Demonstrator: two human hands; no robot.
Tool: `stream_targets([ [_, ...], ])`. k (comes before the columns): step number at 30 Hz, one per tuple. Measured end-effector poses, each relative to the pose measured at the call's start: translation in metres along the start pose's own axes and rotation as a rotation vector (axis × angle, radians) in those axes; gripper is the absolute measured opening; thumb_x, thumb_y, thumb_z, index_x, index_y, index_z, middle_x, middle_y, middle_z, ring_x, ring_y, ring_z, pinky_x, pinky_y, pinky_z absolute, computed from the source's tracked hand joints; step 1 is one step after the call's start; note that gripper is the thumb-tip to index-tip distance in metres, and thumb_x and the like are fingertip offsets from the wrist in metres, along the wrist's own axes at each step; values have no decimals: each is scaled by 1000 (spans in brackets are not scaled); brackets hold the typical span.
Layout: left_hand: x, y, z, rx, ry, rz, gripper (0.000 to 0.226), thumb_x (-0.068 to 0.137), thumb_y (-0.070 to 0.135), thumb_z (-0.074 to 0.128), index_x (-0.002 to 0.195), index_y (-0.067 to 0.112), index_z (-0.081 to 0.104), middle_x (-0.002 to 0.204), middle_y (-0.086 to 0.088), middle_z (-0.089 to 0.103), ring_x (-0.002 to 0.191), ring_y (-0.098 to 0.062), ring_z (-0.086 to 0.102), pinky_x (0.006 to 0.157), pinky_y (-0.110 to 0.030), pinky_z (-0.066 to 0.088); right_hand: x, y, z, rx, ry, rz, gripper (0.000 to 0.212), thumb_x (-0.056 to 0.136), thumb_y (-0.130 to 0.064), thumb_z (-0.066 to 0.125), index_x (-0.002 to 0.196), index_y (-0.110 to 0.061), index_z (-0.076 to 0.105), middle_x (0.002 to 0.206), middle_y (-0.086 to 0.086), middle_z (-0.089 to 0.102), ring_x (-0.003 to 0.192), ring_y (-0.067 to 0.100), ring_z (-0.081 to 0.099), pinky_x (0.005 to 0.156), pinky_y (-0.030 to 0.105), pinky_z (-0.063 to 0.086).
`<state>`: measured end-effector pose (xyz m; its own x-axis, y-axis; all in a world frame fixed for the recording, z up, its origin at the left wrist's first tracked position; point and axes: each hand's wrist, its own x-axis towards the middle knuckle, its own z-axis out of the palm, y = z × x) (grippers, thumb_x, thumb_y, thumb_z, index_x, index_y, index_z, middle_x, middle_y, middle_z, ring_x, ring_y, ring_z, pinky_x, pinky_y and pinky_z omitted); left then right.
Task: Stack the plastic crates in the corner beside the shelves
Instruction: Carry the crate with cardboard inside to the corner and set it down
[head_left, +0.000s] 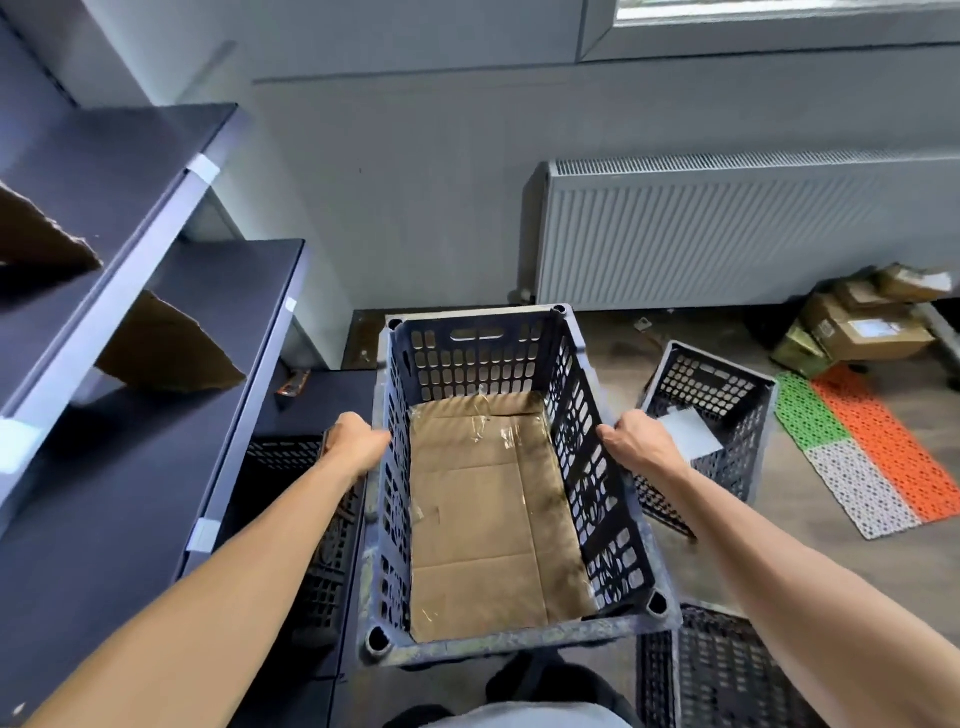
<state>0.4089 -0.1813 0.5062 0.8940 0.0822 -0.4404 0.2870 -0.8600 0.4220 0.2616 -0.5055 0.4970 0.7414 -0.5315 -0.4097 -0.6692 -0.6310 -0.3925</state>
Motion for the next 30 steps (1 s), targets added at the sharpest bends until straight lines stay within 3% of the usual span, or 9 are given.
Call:
stream_targets([
  [3, 16, 17, -2, -2, 34, -7, 42, 85, 12, 67, 59, 16, 33, 52, -2, 27, 46, -18, 33, 53, -26, 29, 32, -9, -15, -9, -10, -44, 34, 92, -23, 49, 60, -16, 39, 61, 8, 52, 55, 19, 46, 54, 30, 35],
  [9, 56, 42, -8, 26, 83, -24, 45, 83, 13, 71, 55, 16, 35, 52, -2, 33, 49, -20, 39, 55, -27, 34, 86, -30, -29, -10, -25, -82, 33, 93, -26, 46, 63, -17, 36, 71, 14, 60, 59, 22, 49, 59, 32, 39],
  [12, 82, 51, -12, 24, 86, -30, 42, 81, 12, 70, 54, 15, 38, 52, -3, 36, 51, -21, 42, 55, -26, 35, 110, -44, -33, -11, -18, -83, 31, 92, -28, 48, 65, -15, 39, 80, 22, 68, 64, 26, 54, 63, 34, 44],
  [16, 122, 62, -20, 9, 49, -35, 29, 75, 10, 67, 56, 13, 45, 51, -3, 41, 49, -21, 45, 51, -24, 34, 138, -69, -37, -43, -28, -72, 32, 91, -26, 48, 63, -15, 37, 76, 17, 62, 65, 28, 56, 60, 33, 41],
  [21, 191, 86, -37, -31, 25, -7, 35, 74, 10, 68, 53, 13, 40, 51, -2, 36, 47, -20, 38, 51, -24, 30, 187, -116, -47, -53, -13, -16, 23, 91, -27, 50, 79, -7, 51, 92, 20, 68, 84, 35, 66, 69, 33, 46],
  [27, 252, 118, -56, -61, 20, -16, 31, 77, 10, 65, 56, 12, 43, 54, -3, 40, 55, -23, 46, 57, -26, 39, 240, -156, -54, -45, -6, 8, 23, 90, -26, 51, 81, -5, 55, 93, 21, 70, 81, 34, 66, 66, 31, 43],
  [30, 277, 131, -62, -69, 28, -31, 30, 78, 10, 64, 56, 13, 44, 53, -3, 42, 54, -23, 48, 57, -26, 40, 264, -173, -60, -34, -6, 15, 26, 91, -27, 52, 92, -2, 60, 100, 22, 70, 88, 36, 66, 71, 33, 48],
])
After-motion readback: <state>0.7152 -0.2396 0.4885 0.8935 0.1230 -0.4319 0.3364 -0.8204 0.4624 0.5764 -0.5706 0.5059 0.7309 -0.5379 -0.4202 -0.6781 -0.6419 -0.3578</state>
